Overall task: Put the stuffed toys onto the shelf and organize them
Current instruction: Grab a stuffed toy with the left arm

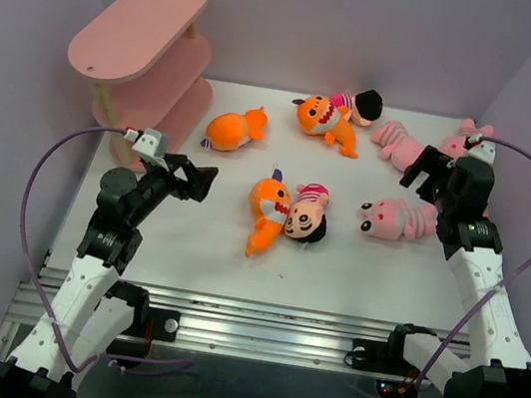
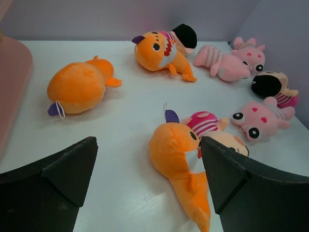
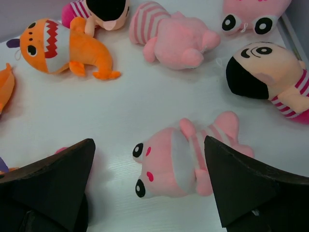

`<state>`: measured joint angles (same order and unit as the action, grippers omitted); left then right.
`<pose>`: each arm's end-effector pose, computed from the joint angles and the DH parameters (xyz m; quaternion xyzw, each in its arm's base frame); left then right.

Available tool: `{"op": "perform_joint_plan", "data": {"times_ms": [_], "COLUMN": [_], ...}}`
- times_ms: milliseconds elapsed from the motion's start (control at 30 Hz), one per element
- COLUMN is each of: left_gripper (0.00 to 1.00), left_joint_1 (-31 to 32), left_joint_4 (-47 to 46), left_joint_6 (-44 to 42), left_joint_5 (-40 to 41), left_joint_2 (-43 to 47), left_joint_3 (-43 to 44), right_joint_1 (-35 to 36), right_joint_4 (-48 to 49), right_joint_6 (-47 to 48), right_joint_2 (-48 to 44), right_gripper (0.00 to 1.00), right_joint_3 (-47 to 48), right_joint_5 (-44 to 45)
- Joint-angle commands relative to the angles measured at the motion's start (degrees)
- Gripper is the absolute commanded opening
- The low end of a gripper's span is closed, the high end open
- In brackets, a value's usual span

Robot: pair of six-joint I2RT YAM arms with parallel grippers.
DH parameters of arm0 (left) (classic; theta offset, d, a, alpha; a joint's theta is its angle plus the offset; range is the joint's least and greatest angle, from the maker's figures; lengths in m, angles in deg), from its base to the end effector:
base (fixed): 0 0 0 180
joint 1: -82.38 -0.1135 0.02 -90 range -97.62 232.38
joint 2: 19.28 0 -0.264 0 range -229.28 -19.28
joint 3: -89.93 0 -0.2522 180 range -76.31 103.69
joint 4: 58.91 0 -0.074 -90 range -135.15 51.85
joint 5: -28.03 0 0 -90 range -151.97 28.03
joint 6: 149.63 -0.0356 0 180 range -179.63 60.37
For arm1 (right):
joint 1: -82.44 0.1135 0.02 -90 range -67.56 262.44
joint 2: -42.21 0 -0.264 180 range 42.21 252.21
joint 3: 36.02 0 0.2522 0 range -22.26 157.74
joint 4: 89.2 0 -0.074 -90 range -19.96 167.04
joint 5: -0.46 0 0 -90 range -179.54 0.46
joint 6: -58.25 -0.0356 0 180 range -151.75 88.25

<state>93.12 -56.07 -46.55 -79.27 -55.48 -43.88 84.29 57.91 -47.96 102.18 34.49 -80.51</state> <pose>0.1577 -0.0407 0.3266 0.0994 0.6563 -0.2504 0.7048 0.2368 0.0021 0.3467 0.1470 0.8162 0.0225 0.5583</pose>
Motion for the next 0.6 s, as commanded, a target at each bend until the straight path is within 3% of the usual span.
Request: {"op": "perform_joint_plan", "data": {"times_ms": [0, 167, 200, 267, 567], "left_gripper": [0.99, 0.99, 0.99, 0.99, 0.99], "left_joint_1": [-0.2, -0.2, -0.11, -0.02, 6.21], "left_joint_4": [-2.71, -0.51, -0.07, 1.33, 5.55], "left_joint_6": [1.59, 5.11, 5.63, 6.34, 10.21], "left_joint_5": [-7.56, -11.79, -11.79, -11.88, -8.37], "left_joint_2": [-0.88, -2.73, -2.73, -2.64, -4.66], "left_joint_3": [-0.08, 0.36, 0.53, 1.06, 4.66], "right_joint_1": [-0.35, -0.35, -0.35, -0.35, -0.35], "right_joint_4": [0.68, 0.68, 0.59, -1.51, -9.25], "right_joint_6": [2.22, 11.79, 14.6, 21.21, 34.48], "right_joint_2": [-0.55, -0.02, 0.41, 1.64, 4.11], "right_gripper": [1.0, 1.0, 1.0, 1.0, 1.0], "right_joint_3": [0.64, 0.82, 0.64, 1.17, 1.52], "right_joint_5": [-4.54, -18.67, -27.32, -34.58, -52.35]}}
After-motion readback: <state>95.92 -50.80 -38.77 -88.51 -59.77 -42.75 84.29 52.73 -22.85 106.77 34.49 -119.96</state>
